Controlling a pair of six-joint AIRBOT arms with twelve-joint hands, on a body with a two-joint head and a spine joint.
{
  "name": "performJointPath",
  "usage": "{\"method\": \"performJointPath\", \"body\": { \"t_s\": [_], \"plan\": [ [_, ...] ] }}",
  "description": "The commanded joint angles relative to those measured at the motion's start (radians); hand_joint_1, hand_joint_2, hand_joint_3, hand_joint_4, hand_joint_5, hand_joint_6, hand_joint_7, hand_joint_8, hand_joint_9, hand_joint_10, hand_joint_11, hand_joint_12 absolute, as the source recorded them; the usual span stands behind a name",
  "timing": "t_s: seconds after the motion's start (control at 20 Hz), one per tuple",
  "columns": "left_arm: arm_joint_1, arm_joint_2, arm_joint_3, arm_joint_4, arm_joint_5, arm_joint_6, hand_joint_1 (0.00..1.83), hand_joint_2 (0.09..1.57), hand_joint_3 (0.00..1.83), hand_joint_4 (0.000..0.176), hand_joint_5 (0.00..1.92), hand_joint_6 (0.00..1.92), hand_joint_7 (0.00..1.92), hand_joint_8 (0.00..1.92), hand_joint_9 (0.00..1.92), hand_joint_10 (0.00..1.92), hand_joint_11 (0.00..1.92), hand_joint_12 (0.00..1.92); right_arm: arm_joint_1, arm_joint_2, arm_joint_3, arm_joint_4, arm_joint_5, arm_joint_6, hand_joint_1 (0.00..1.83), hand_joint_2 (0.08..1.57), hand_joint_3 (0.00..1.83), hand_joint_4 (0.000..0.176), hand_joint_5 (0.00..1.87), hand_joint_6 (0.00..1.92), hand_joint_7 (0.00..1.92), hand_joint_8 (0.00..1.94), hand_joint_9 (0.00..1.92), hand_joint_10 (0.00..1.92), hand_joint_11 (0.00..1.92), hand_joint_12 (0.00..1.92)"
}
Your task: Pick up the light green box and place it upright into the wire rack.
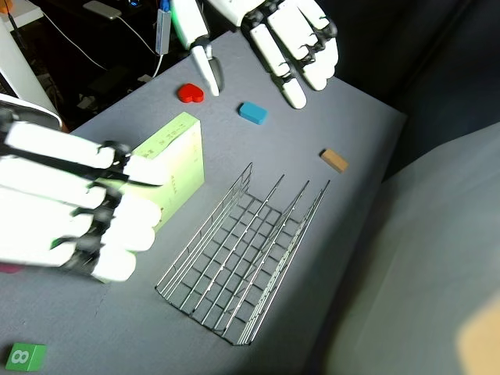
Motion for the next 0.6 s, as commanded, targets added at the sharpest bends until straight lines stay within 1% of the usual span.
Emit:
{"method": "performJointPath", "body": {
  "t_s": [0.0, 0.05, 0.1, 0.2, 0.3, 0.45, 0.55],
  "plan": [
    [-0.026, 0.001, 0.009, 0.066, 0.007, 0.068, 0.12, 1.21, 0.0, 0.101, 0.18, 0.0, 0.15, 0.0, 0.16, 0.0, 0.0, 0.57, 0.014, -0.021, 0.0, -0.04, 0.005, 0.018, 0.64, 0.95, 0.0, 0.061, 0.08, 0.0, 0.16, 0.0, 0.13, 0.0, 0.0, 0.59],
    [-0.043, 0.001, 0.018, 0.032, 0.006, 0.143, 0.12, 1.21, 0.0, 0.101, 0.18, 0.0, 0.15, 0.0, 0.16, 0.0, 0.0, 0.57, 0.009, -0.058, 0.003, -0.04, -0.014, 0.033, 0.69, 0.93, 0.0, 0.059, 0.08, 0.0, 0.16, 0.0, 0.12, 0.0, 0.0, 0.59],
    [-0.047, 0.002, 0.024, 0.02, 0.002, 0.168, 0.12, 1.21, 0.0, 0.101, 0.18, 0.0, 0.15, 0.0, 0.16, 0.0, 0.0, 0.57, 0.006, -0.076, 0.004, -0.041, -0.029, 0.043, 0.73, 0.92, 0.0, 0.059, 0.09, 0.0, 0.17, 0.0, 0.12, 0.0, 0.0, 0.61],
    [-0.063, 0.005, 0.039, -0.008, 0.001, 0.222, 0.11, 1.21, 0.0, 0.101, 0.19, 0.0, 0.15, 0.0, 0.16, 0.0, 0.0, 0.57, -0.008, -0.148, 0.016, -0.043, -0.077, 0.085, 0.77, 0.9, 0.0, 0.059, 0.09, 0.0, 0.17, 0.0, 0.13, 0.0, 0.0, 0.62],
    [-0.079, 0.009, 0.044, -0.029, 0.013, 0.266, 0.11, 1.21, 0.0, 0.1, 0.19, 0.0, 0.15, 0.0, 0.16, 0.0, 0.0, 0.57, -0.012, -0.197, 0.029, -0.043, -0.114, 0.121, 0.79, 0.89, 0.0, 0.059, 0.08, 0.0, 0.16, 0.0, 0.13, 0.0, 0.0, 0.62],
    [-0.083, 0.02, 0.047, -0.03, 0.017, 0.28, 0.11, 1.21, 0.0, 0.101, 0.2, 0.01, 0.15, 0.0, 0.16, 0.0, 0.0, 0.57, -0.008, -0.261, 0.045, -0.042, -0.153, 0.179, 0.8, 0.89, 0.0, 0.06, 0.07, 0.0, 0.14, 0.0, 0.11, 0.0, 0.0, 0.58],
    [-0.087, 0.025, 0.048, -0.03, 0.02, 0.292, 0.11, 1.21, 0.0, 0.101, 0.2, 0.01, 0.15, 0.0, 0.16, 0.0, 0.0, 0.57, 0.001, -0.293, 0.053, -0.021, -0.169, 0.189, 0.8, 0.89, 0.0, 0.06, 0.06, 0.0, 0.14, 0.0, 0.11, 0.0, 0.0, 0.58]
  ]
}}
